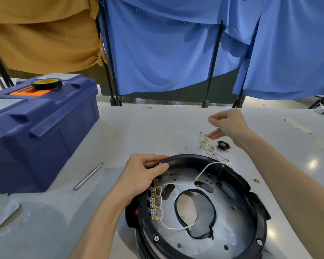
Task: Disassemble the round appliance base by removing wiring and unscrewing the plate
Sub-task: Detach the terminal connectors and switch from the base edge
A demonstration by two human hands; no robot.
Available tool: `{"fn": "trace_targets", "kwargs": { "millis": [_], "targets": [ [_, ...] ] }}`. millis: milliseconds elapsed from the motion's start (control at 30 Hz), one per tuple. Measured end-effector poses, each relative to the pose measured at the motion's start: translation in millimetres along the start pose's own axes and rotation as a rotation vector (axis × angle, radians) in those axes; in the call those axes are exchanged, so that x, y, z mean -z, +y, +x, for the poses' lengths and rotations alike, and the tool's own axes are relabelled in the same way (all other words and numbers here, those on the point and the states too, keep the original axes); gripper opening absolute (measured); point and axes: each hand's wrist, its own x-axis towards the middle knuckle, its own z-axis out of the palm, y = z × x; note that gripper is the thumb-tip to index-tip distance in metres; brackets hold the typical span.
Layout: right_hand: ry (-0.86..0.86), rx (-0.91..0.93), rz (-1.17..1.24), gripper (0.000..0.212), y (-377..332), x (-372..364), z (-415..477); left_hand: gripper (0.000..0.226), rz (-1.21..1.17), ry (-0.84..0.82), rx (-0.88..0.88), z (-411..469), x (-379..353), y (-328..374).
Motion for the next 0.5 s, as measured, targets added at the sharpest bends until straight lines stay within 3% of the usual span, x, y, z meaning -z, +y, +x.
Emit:
{"fn": "trace_targets", "kwargs": {
  "millis": [67,167,267,367,500],
  "targets": [
    [-0.078,0.208,-0.006,0.014,-23.7,0.1,-24.6,0.021,-0.004,-0.005,0.005,-0.1,0.0,0.5],
    [-0.42,0.393,-0.086,0.007,-56.4,-12.6,-76.0,0.02,-0.021,-0.006,-0.001,-0.9,-0.4,1.3],
    [-0.68,0.466,-0.447,0.007,-62.0,-38.8,-112.3,0.016,-0.013,-0.011,-0.032,-3.4,-1.0,4.1],
    [-0.689,0.431,-0.658,0.014,-52.8,-64.7,-128.1,0.02,-0.009,0.0,-0.05,-4.4,-1.1,6.4],
    [-0.633,0.169,-0.44,0.014,-45.8,-74.0,-132.4,0.022,-0.001,-0.005,-0.051,-4.8,-0.4,6.2]
  ]
}}
